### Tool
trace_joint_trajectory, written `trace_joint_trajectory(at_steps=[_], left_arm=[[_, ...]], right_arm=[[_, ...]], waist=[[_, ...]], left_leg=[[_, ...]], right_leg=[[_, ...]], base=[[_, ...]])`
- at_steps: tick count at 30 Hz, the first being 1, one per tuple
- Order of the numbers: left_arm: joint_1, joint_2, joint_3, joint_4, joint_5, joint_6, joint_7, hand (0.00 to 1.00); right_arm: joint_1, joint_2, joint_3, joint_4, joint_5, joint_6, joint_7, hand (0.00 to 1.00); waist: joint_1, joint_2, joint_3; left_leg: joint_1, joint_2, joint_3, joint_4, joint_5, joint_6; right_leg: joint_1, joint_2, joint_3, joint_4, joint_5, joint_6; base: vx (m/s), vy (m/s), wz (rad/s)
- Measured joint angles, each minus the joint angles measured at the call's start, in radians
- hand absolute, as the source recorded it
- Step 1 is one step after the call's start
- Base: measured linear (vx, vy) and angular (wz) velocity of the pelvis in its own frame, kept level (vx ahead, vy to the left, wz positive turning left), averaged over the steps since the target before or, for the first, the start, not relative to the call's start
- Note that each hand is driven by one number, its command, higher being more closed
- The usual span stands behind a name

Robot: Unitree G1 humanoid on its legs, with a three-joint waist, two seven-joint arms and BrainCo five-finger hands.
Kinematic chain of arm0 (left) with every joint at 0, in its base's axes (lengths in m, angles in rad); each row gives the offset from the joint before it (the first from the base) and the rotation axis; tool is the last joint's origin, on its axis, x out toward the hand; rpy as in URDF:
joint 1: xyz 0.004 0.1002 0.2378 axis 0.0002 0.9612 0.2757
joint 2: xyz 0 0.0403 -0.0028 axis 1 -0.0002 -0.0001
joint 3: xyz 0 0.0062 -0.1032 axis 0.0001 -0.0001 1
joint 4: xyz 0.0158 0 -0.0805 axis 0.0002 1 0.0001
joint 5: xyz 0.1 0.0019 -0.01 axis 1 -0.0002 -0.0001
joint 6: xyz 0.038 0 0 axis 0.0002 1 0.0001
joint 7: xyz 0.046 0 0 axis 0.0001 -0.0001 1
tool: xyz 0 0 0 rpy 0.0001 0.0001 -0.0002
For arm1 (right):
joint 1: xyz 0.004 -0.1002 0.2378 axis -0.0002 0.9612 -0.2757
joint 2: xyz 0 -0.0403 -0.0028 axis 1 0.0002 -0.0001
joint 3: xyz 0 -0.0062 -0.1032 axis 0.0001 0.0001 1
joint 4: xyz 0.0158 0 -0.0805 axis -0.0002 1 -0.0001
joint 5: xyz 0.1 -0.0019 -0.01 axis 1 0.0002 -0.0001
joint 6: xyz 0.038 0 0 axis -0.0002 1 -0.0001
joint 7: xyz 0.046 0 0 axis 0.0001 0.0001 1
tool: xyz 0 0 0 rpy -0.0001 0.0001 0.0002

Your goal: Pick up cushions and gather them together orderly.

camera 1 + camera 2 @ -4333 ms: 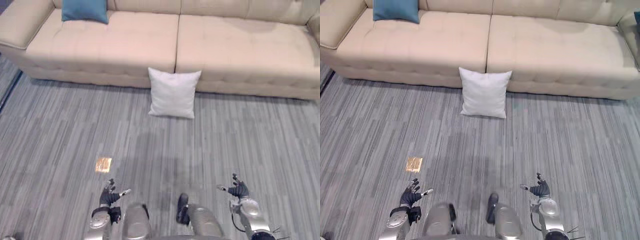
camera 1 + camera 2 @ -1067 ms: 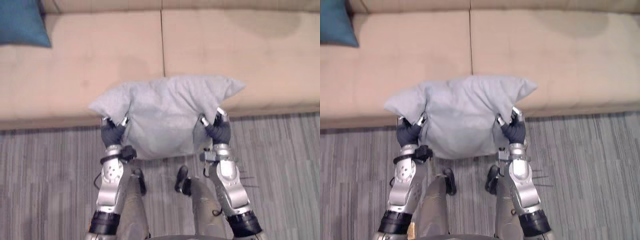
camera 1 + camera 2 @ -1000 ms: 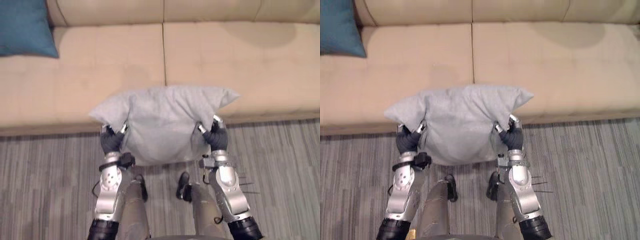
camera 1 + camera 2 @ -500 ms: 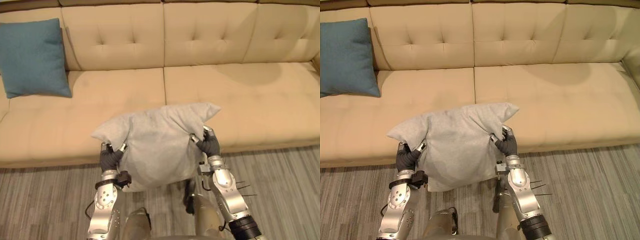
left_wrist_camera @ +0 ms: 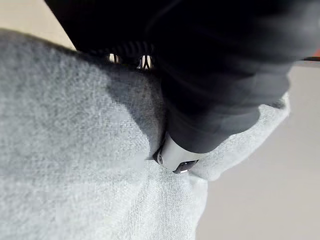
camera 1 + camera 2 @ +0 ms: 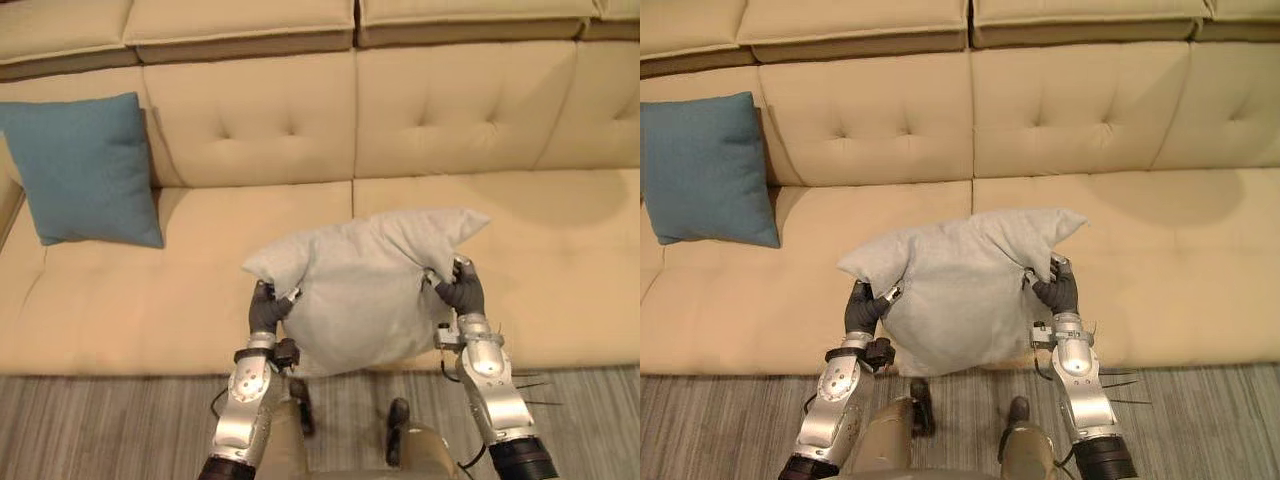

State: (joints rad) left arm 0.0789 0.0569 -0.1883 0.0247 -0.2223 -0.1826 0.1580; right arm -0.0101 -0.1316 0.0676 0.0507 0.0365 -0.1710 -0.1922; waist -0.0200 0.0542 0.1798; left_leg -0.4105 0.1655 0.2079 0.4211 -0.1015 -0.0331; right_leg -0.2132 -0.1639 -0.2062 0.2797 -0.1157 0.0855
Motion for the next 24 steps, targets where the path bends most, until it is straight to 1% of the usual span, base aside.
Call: trace_joint_trajectory(at_steps=[1, 2, 3, 4, 5, 6, 8, 9, 10, 11, 12, 13, 14, 16, 17, 18, 21, 22, 24], left_arm=[[-0.006, 0.008, 0.004, -0.002, 0.000, 0.000, 0.000, 1.00], [-0.022, 0.023, 0.017, -0.005, -0.001, 0.000, 0.004, 1.00], [-0.030, 0.027, 0.029, -0.010, -0.001, 0.000, 0.006, 1.00], [-0.053, 0.030, 0.050, -0.020, -0.001, -0.002, 0.021, 1.00], [-0.101, 0.032, 0.070, -0.020, -0.001, -0.003, 0.042, 1.00], [-0.119, 0.033, 0.080, -0.020, 0.000, -0.004, 0.049, 1.00], [-0.225, 0.057, 0.097, -0.019, 0.007, -0.015, 0.107, 1.00], [-0.253, 0.069, 0.102, -0.017, 0.015, -0.015, 0.117, 1.00], [-0.328, 0.087, 0.107, -0.001, 0.025, -0.018, 0.148, 1.00], [-0.446, 0.119, 0.112, 0.051, 0.042, -0.021, 0.193, 1.00], [-0.498, 0.134, 0.112, 0.076, 0.045, -0.021, 0.208, 1.00], [-0.598, 0.162, 0.113, 0.128, 0.061, -0.021, 0.248, 1.00], [-0.708, 0.185, 0.114, 0.172, 0.073, -0.021, 0.280, 1.00], [-0.821, 0.206, 0.121, 0.211, 0.090, -0.021, 0.327, 1.00], [-0.883, 0.218, 0.120, 0.238, 0.102, -0.021, 0.345, 1.00], [-0.972, 0.241, 0.120, 0.286, 0.117, -0.021, 0.366, 1.00], [-1.127, 0.282, 0.119, 0.381, 0.141, -0.021, 0.388, 1.00], [-1.154, 0.288, 0.117, 0.399, 0.150, -0.021, 0.390, 1.00], [-1.280, 0.320, 0.111, 0.499, 0.158, -0.022, 0.389, 1.00]], right_arm=[[-0.005, 0.009, 0.000, -0.002, 0.000, 0.000, 0.000, 1.00], [-0.028, 0.028, 0.000, 0.003, 0.001, 0.001, 0.000, 1.00], [-0.044, 0.036, 0.001, 0.004, 0.002, 0.004, 0.001, 1.00], [-0.075, 0.057, 0.006, 0.004, 0.002, 0.007, 0.000, 1.00], [-0.127, 0.077, 0.009, 0.011, 0.004, 0.007, -0.010, 1.00], [-0.153, 0.083, 0.009, 0.018, 0.005, 0.007, -0.015, 1.00], [-0.291, 0.092, 0.010, 0.048, 0.006, 0.004, -0.064, 1.00], [-0.324, 0.092, 0.010, 0.057, 0.008, 0.004, -0.076, 1.00], [-0.407, 0.092, 0.005, 0.086, 0.008, 0.000, -0.104, 1.00], [-0.526, 0.087, -0.004, 0.139, 0.000, 0.000, -0.145, 1.00], [-0.572, 0.083, -0.009, 0.159, -0.001, -0.001, -0.160, 1.00], [-0.657, 0.080, -0.022, 0.196, -0.010, -0.001, -0.191, 1.00], [-0.747, 0.080, -0.042, 0.221, -0.016, -0.002, -0.220, 1.00], [-0.844, 0.076, -0.067, 0.250, -0.045, -0.004, -0.259, 1.00], [-0.897, 0.066, -0.082, 0.273, -0.051, -0.004, -0.274, 1.00], [-0.977, 0.061, -0.097, 0.319, -0.069, -0.003, -0.303, 1.00], [-1.089, 0.051, -0.122, 0.370, -0.089, -0.001, -0.355, 1.00], [-1.104, 0.046, -0.122, 0.373, -0.093, 0.000, -0.362, 1.00], [-1.195, 0.026, -0.131, 0.425, -0.124, 0.000, -0.384, 1.00]], waist=[[0.001, -0.001, 0.000], [0.010, -0.002, 0.000], [0.013, -0.003, 0.001], [0.021, -0.004, 0.002], [0.036, -0.004, 0.002], [0.036, -0.005, 0.002], [0.035, -0.007, 0.006], [0.034, -0.007, 0.007], [0.035, -0.011, 0.021], [0.036, -0.013, 0.042], [0.035, -0.015, 0.050], [0.035, -0.021, 0.060], [0.035, -0.025, 0.090], [0.037, -0.025, 0.115], [0.037, -0.024, 0.133], [0.038, -0.024, 0.160], [0.037, -0.023, 0.174], [0.037, -0.022, 0.176], [0.033, -0.022, 0.190]], left_leg=[[-0.001, -0.010, 0.000, -0.003, 0.000, 0.000], [-0.001, -0.023, 0.014, -0.004, -0.002, 0.004], [-0.001, -0.026, 0.018, -0.004, -0.004, 0.007], [-0.002, -0.027, 0.030, -0.008, -0.006, 0.010], [-0.003, -0.025, 0.041, -0.016, -0.006, 0.011], [-0.003, -0.024, 0.043, -0.021, -0.005, 0.013], [-0.024, -0.022, 0.043, -0.043, 0.006, 0.029], [-0.030, -0.019, 0.043, -0.047, 0.011, 0.030], [-0.038, -0.013, 0.045, -0.061, 0.030, 0.027], [-0.046, -0.007, 0.043, -0.089, 0.061, 0.022], [-0.048, -0.008, 0.043, -0.103, 0.074, 0.020], [-0.061, -0.010, 0.042, -0.131, 0.101, 0.019], [-0.070, -0.012, 0.040, -0.156, 0.130, 0.019], [-0.094, -0.015, 0.036, -0.188, 0.163, 0.019], [-0.101, -0.017, 0.034, -0.212, 0.187, 0.019], [-0.109, -0.017, 0.030, -0.250, 0.220, 0.016], [-0.150, -0.025, 0.024, -0.347, 0.289, 0.011], [-0.159, -0.026, 0.025, -0.362, 0.301, 0.014], [-0.214, -0.029, 0.022, -0.387, 0.339, 0.014]], right_leg=[[-0.005, -0.007, 0.012, 0.001, 0.000, 0.000], [-0.010, -0.017, 0.043, -0.004, 0.001, -0.001], [-0.012, -0.018, 0.054, -0.005, 0.003, -0.001], [-0.020, -0.017, 0.075, -0.008, 0.005, 0.001], [-0.025, -0.015, 0.085, -0.013, 0.006, 0.002], [-0.029, -0.014, 0.090, -0.016, 0.006, 0.002], [-0.061, 0.001, 0.102, -0.023, 0.013, 0.008], [-0.070, 0.004, 0.104, -0.023, 0.016, 0.006], [-0.086, 0.012, 0.115, -0.024, 0.023, -0.001], [-0.107, 0.024, 0.120, -0.024, 0.045, -0.010], [-0.115, 0.026, 0.121, -0.024, 0.049, -0.012], [-0.139, 0.027, 0.121, -0.025, 0.054, -0.012], [-0.158, 0.030, 0.122, -0.025, 0.058, -0.013], [-0.194, 0.034, 0.124, -0.025, 0.059, -0.012], [-0.210, 0.036, 0.125, -0.024, 0.066, -0.005], [-0.235, 0.043, 0.124, -0.024, 0.078, -0.011], [-0.321, 0.049, 0.124, -0.019, 0.094, -0.010], [-0.339, 0.050, 0.124, -0.017, 0.097, -0.010], [-0.411, 0.048, 0.122, 0.000, 0.105, -0.012]], base=[[0.15, 0.204, 0.10], [0.10, 0.151, -0.02], [0.08, 0.125, -0.16], [0.03, 0.035, -0.30], [0.01, 0.008, -0.30], [-0.02, -0.028, -0.26], [-0.08, -0.046, -0.18], [-0.10, -0.056, -0.15], [-0.12, -0.074, -0.12], [-0.14, -0.074, -0.10], [-0.17, -0.072, -0.04], [-0.17, -0.065, 0.04], [-0.21, -0.073, 0.06], [-0.17, -0.050, 0.06], [-0.16, -0.050, 0.04], [-0.18, -0.062, 0.03], [-0.12, -0.043, 0.00], [-0.09, -0.034, -0.01], [-0.09, -0.019, 0.02]])
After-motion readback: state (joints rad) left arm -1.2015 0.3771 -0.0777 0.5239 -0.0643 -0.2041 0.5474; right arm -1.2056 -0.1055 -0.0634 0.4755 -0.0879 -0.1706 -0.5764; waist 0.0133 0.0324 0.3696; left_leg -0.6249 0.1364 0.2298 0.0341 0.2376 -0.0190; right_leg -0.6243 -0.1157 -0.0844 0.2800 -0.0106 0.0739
